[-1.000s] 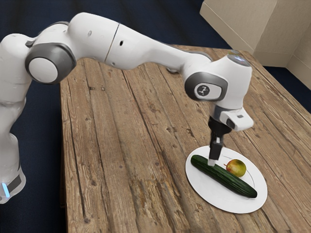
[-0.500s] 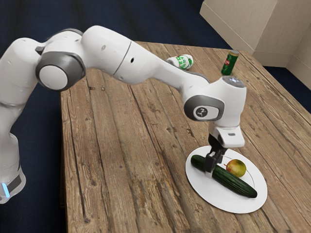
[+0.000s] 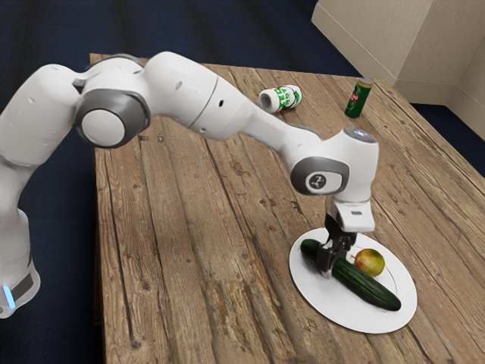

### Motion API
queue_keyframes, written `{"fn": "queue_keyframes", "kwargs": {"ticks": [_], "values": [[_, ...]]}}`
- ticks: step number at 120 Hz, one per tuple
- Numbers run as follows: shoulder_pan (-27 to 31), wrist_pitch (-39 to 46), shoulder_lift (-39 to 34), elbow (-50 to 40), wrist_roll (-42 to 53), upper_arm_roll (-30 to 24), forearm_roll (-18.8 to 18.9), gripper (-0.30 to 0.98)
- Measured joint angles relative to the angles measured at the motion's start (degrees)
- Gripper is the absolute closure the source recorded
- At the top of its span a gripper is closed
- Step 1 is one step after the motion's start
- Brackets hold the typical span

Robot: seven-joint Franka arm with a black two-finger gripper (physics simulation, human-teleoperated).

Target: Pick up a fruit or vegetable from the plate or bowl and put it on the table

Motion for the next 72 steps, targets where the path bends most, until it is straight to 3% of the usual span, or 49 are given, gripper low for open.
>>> {"fn": "queue_keyframes", "kwargs": {"ticks": [14,47,72], "values": [[0.0,0.5,0.6,0.1,1.6,0.0,-2.3,-0.22],[-0.3,1.3,-1.3,-0.2,3.4,0.4,-5.6,0.37],[-0.7,1.7,-0.8,-0.4,3.9,0.4,-7.2,0.47]]}}
